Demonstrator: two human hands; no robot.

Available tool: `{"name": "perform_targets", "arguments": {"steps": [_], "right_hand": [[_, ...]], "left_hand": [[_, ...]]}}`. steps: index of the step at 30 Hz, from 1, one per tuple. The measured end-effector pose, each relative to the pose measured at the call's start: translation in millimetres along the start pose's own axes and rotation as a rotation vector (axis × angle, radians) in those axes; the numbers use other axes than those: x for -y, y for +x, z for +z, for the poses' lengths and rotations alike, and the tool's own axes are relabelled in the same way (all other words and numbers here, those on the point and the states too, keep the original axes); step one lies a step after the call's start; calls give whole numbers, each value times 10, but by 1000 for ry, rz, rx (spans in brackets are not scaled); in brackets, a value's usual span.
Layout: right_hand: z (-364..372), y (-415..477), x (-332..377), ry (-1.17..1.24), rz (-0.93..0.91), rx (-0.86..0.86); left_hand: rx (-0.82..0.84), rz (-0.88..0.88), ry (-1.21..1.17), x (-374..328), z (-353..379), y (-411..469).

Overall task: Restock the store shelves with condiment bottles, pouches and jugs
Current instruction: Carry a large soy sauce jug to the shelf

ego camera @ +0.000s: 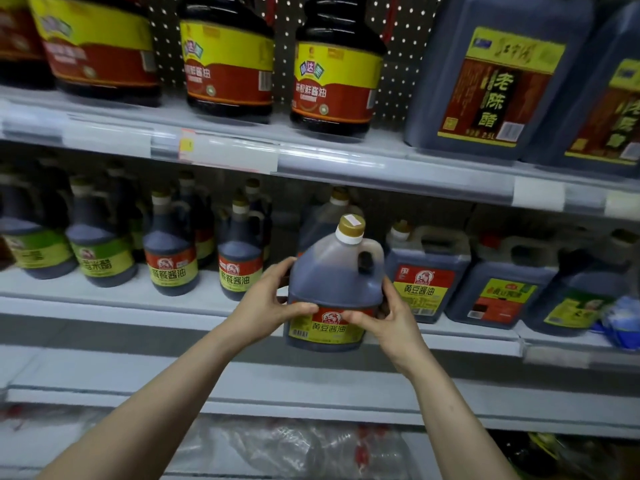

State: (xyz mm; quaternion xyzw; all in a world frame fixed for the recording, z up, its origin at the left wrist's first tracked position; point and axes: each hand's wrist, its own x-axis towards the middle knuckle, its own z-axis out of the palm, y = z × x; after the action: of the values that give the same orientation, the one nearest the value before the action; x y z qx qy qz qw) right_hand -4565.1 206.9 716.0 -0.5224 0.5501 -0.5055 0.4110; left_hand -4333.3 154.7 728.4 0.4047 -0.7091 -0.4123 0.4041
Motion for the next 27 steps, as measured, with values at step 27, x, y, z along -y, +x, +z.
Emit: {"name": "perform_targets", "arguments": {"steps": [27], "right_hand": [[-44,445,-24,-264,58,14]], "left_hand": [[-35,-35,244,286,122,436]]}}
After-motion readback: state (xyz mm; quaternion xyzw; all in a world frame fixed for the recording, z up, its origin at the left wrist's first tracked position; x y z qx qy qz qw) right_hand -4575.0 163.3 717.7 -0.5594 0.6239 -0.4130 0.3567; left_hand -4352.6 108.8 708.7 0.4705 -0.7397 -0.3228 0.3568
